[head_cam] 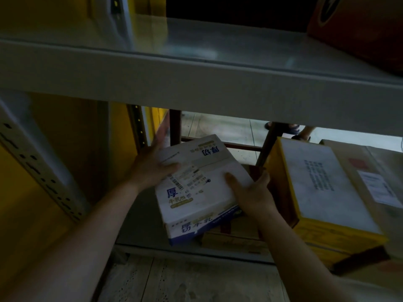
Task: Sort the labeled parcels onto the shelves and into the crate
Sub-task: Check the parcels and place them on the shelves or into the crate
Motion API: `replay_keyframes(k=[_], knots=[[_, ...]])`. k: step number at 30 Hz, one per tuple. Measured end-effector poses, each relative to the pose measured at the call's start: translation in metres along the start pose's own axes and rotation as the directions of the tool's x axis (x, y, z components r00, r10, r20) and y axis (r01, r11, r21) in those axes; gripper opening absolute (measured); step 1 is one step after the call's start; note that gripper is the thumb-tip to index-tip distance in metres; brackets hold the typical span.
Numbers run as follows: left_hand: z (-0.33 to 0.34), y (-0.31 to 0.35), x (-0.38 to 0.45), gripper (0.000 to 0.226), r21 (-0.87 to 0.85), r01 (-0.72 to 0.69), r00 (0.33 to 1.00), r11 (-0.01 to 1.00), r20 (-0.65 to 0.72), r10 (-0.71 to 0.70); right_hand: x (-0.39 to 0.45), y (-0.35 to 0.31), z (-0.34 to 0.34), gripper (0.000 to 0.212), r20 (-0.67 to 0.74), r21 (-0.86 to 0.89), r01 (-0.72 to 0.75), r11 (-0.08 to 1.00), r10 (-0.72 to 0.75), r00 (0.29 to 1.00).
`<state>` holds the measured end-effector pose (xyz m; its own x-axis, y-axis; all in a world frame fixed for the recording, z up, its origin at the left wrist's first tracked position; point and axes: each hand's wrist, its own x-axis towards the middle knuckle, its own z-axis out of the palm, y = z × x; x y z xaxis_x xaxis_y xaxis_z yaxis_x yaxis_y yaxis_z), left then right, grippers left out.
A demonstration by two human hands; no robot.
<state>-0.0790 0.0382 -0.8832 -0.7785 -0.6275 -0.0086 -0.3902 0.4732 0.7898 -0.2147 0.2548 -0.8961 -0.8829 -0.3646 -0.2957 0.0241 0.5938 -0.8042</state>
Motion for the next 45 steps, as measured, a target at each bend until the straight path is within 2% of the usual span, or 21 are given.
replay_keyframes(k=[2,5,9,11,14,18,21,24,26,29,32,35,37,39,42,44,45], knots=[[-0.003,0.002,-0.003,0.068,0.061,0.060,0.998,0.996,0.026,-0.062,-0.003,-0.003,0.004,0.114,-0.013,0.070,-0.003,0.998,0.004,1.000],[-0.010,0.008,-0.007,0.048,0.188,0.165,0.983,0.968,0.052,-0.177,-0.004,-0.005,0.009,0.110,-0.046,0.186,0.059,0.981,-0.052,0.998],[-0.014,0.016,-0.014,0.019,0.232,0.259,0.957,0.938,0.071,-0.282,-0.005,-0.014,0.017,0.086,-0.025,0.258,0.149,0.955,-0.148,0.989],[-0.010,0.019,-0.017,0.019,0.213,0.277,0.948,0.937,0.098,-0.302,-0.005,-0.017,0.022,0.072,0.024,0.189,0.148,0.971,-0.155,0.988],[-0.010,0.018,-0.020,0.014,0.229,0.288,0.945,0.930,0.085,-0.314,-0.003,-0.016,0.019,0.057,0.099,-0.008,0.210,0.978,-0.209,0.973],[-0.013,0.017,-0.020,0.018,0.234,0.300,0.934,0.925,0.124,-0.334,0.003,-0.023,0.010,0.038,0.153,-0.263,0.287,0.921,-0.253,0.955],[-0.010,0.019,-0.020,0.029,0.200,0.306,0.934,0.931,0.125,-0.334,0.004,-0.037,0.002,0.026,0.200,-0.283,0.366,0.887,-0.318,0.927],[-0.008,0.021,-0.022,0.025,0.057,0.363,0.925,0.930,0.100,-0.367,0.007,-0.052,-0.012,0.013,0.262,-0.277,0.413,0.868,-0.346,0.901],[-0.004,0.026,-0.025,0.026,-0.065,0.412,0.905,0.909,0.146,-0.400,0.015,-0.055,-0.021,0.014,0.312,-0.327,0.429,0.842,-0.332,0.890],[0.002,0.023,-0.022,0.034,-0.044,0.399,0.908,0.916,0.156,-0.388,0.025,-0.052,-0.025,0.027,0.392,-0.396,0.469,0.790,-0.316,0.864],[-0.001,0.017,-0.015,0.045,0.060,0.317,0.932,0.947,0.168,-0.323,0.023,-0.047,-0.022,0.033,0.402,-0.378,0.482,0.790,-0.329,0.855],[-0.005,0.013,-0.007,0.072,0.273,0.193,0.951,0.943,0.184,-0.248,0.020,-0.039,-0.019,0.022,0.332,-0.448,0.438,0.780,-0.310,0.891],[-0.008,0.013,-0.006,0.067,0.352,0.128,0.966,0.927,0.168,-0.197,0.018,-0.032,-0.020,0.037,0.266,-0.562,0.386,0.731,-0.282,0.922],[-0.010,0.011,-0.003,0.054,0.293,0.089,0.973,0.952,0.178,-0.146,0.010,-0.026,-0.022,0.054,0.189,-0.616,0.316,0.721,-0.254,0.949],[-0.012,0.005,0.000,0.047,0.227,0.059,0.976,0.972,0.192,-0.104,-0.003,-0.017,-0.027,0.070,0.061,-0.569,0.180,0.802,-0.178,0.982],[-0.010,0.002,0.001,0.046,0.216,0.048,0.982,0.975,0.169,-0.085,-0.012,-0.008,-0.027,0.098,0.003,-0.501,0.091,0.861,-0.103,0.995],[-0.010,0.003,0.000,0.038,0.223,0.050,0.985,0.974,0.148,-0.084,-0.018,-0.005,-0.026,0.106,-0.016,-0.442,0.064,0.895,-0.079,0.997]])
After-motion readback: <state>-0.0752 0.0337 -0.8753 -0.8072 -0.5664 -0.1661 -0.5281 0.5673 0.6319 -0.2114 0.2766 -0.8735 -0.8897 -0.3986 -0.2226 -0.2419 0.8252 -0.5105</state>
